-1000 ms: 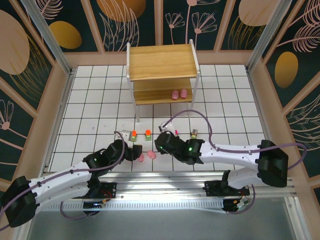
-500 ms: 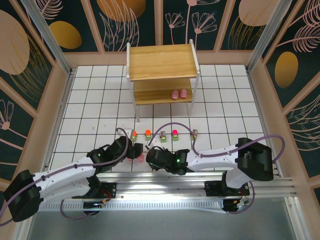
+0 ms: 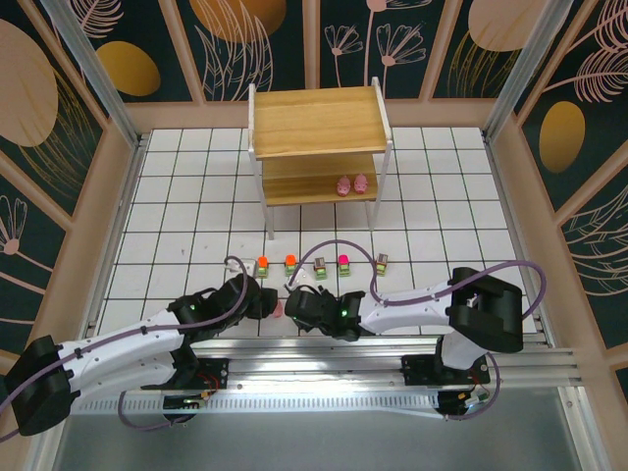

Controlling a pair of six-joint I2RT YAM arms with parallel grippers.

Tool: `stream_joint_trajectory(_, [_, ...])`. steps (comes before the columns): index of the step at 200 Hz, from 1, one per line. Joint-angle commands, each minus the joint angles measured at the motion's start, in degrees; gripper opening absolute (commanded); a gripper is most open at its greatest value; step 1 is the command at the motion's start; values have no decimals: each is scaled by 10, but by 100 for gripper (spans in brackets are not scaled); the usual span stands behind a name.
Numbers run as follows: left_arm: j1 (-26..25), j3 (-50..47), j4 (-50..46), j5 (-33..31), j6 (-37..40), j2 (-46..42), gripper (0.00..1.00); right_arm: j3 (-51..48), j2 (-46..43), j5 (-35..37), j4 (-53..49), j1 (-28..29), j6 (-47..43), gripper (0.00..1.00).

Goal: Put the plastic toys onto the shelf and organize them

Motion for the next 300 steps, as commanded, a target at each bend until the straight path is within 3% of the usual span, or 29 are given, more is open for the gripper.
stream_joint_trajectory(1, [-5,-1,-32,-6,-25,-6,71,-10,6,21,16,-6,-14,52])
stream_joint_trajectory(83, [-21,1,-77,-27,-85,34,55,-34,-27,26,16,-19,-17,49])
stream_joint_trajectory(131, [-22,0,-94,-43,-104,-3,54,-49,-33,6,41,-21,-27,48])
stream_joint_trajectory(194, [-22,-21,-61,-18,-94,8,54,-42,-22,-16,63,-17,-51,48])
stream_joint_trajectory(300, [-37,-6,-50,-39,-103,31,49,-52,-29,-14,66,-16,-50,47])
